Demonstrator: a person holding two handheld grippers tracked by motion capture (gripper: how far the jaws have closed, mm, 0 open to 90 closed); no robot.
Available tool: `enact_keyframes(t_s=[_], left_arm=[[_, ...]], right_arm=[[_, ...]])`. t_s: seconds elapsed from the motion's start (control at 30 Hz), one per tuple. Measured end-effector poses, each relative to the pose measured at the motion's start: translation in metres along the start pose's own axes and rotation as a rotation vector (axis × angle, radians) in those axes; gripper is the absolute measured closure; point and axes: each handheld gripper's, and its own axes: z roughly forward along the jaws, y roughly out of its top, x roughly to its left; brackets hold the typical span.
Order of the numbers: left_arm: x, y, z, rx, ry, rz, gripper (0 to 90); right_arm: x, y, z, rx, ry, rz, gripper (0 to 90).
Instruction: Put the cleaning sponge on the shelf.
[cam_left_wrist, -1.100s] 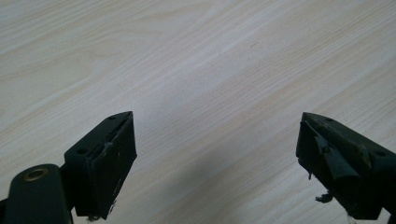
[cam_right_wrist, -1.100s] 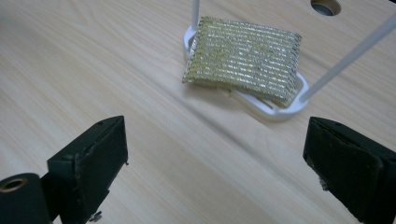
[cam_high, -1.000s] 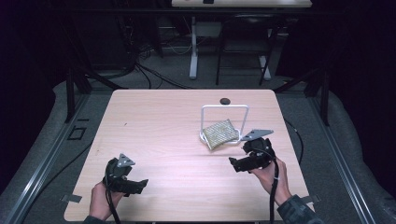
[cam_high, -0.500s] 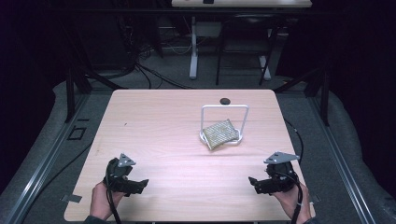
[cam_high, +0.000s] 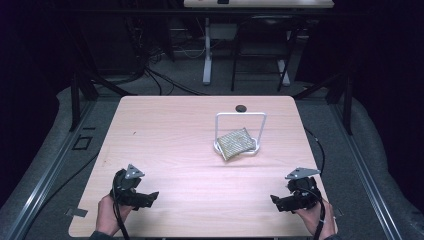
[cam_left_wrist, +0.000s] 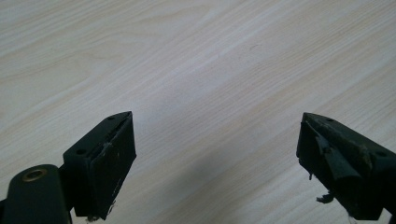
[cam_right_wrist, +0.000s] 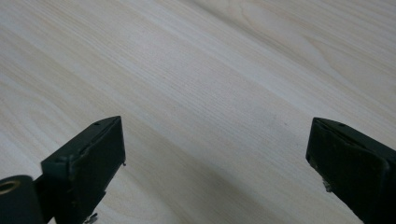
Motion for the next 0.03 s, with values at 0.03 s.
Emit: enact_keyframes(t_s=[0.03], left_arm=[[0.0000, 0.0001, 0.0002, 0.001, -0.003, 0.000, 12.0]], right_arm=[[-0.0002, 0.0002, 0.0004, 0.008, 0.004, -0.005, 4.8]])
